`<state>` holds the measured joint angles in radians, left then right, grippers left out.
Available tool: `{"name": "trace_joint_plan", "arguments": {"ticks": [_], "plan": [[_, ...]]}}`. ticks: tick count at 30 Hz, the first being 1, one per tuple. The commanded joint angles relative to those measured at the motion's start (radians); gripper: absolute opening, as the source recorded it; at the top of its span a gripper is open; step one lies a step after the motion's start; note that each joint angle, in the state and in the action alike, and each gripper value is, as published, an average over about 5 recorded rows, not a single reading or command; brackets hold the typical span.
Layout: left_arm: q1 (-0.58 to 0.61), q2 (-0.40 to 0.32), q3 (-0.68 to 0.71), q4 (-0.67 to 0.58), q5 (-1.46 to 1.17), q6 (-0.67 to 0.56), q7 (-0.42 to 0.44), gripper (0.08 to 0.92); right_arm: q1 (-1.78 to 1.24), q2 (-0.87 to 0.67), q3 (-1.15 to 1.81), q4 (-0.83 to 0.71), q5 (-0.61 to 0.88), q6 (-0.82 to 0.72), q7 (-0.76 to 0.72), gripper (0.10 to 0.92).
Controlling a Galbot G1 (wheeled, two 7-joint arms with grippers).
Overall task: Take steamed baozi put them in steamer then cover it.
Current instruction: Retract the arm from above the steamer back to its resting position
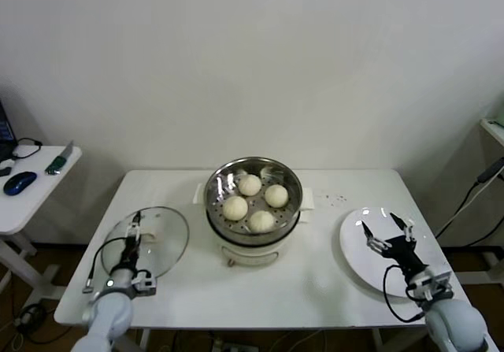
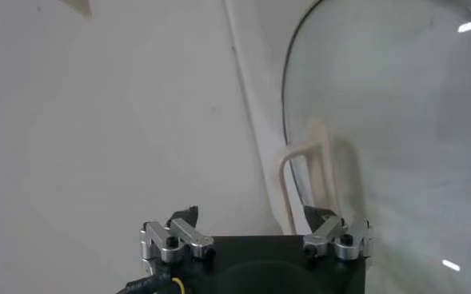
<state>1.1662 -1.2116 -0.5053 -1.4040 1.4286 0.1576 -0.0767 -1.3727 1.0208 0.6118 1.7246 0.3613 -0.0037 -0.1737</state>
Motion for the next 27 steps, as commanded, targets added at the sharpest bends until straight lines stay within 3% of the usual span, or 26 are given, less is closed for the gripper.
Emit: {"name": "trace_joint_plan", "arguments": {"ticks": [1,11,27], "plan": [[-0.052,0.004,0.016,0.048,-0.04,0.002,-0.001,0.823,-0.008,0.006,-0.005,-0.002,-0.044,0.006,-0.015,0.823],[-0.056,0.001,0.025,0.052,-0.075,-0.016,-0.002,0.78,-0.022,0.016,-0.002,-0.01,-0.075,0.021,-0.03,0.823],[-0.035,-0.015,0.018,0.028,-0.081,-0.023,-0.008,0.312,-0.019,0.031,0.002,-0.032,-0.106,0.043,-0.034,0.823]]}}
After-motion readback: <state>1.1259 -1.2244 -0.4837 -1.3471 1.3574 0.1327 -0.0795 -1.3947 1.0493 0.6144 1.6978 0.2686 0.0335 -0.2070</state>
